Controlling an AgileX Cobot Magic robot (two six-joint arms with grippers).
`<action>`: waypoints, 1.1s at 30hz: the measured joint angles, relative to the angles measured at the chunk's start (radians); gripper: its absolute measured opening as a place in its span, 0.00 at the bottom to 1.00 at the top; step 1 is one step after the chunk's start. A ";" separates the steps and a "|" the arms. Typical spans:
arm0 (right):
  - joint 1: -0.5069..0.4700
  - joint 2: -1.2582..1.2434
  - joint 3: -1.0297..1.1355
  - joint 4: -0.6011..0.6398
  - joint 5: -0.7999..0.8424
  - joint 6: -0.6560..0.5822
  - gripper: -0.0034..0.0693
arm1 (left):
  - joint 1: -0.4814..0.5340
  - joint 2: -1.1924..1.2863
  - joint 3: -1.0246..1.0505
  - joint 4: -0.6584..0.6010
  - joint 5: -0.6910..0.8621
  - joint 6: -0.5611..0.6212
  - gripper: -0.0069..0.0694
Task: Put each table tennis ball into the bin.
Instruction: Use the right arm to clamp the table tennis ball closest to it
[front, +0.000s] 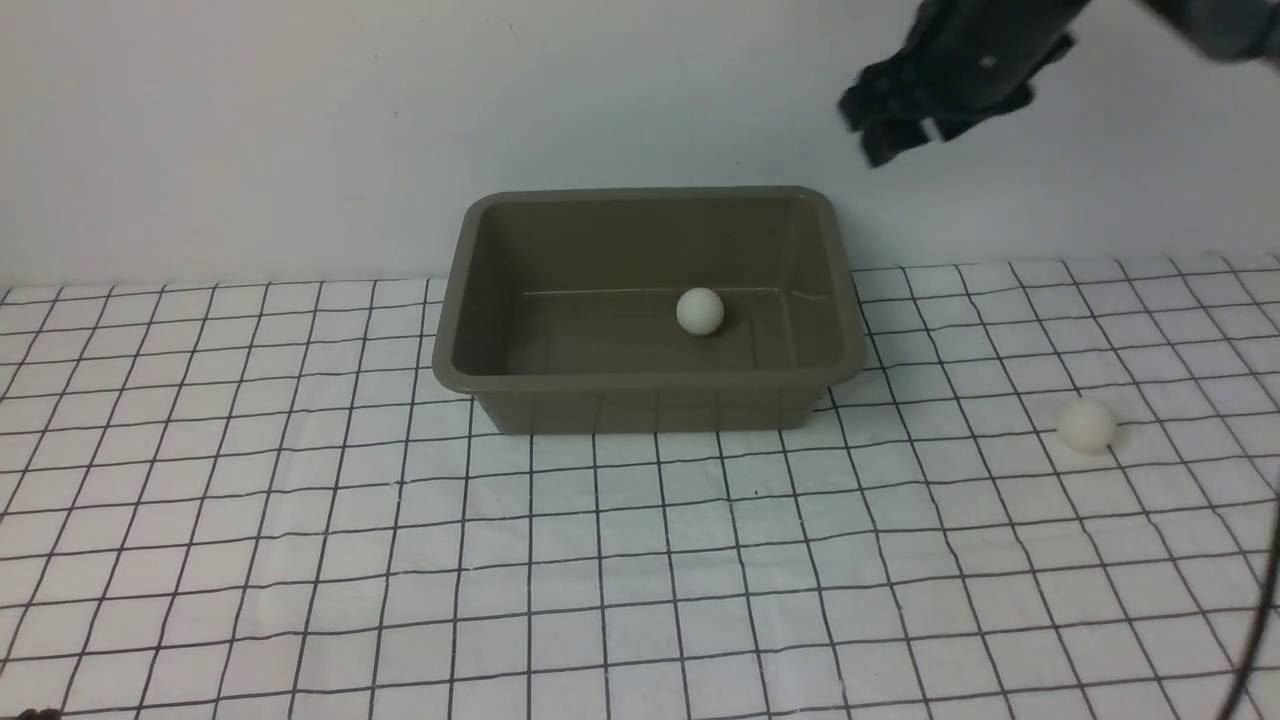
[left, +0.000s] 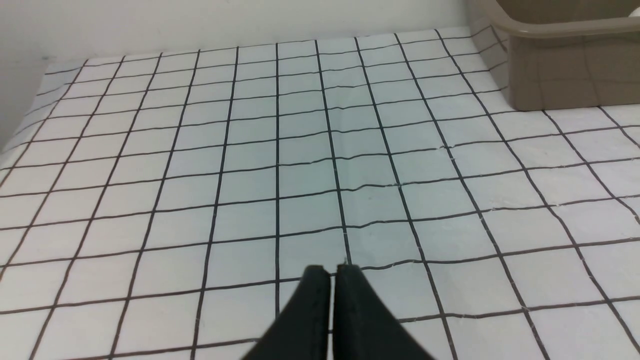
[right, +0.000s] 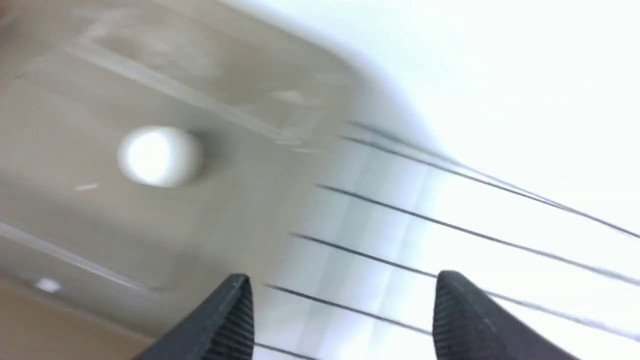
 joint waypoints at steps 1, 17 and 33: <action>-0.068 -0.062 0.041 -0.008 0.000 0.005 0.65 | 0.000 0.000 0.000 0.000 0.000 0.000 0.08; -0.292 -0.222 0.592 0.110 -0.036 -0.014 0.65 | 0.000 0.000 0.000 0.000 0.000 0.000 0.08; -0.292 -0.176 0.677 0.038 -0.148 0.003 0.65 | 0.000 0.000 0.000 0.000 0.000 0.000 0.08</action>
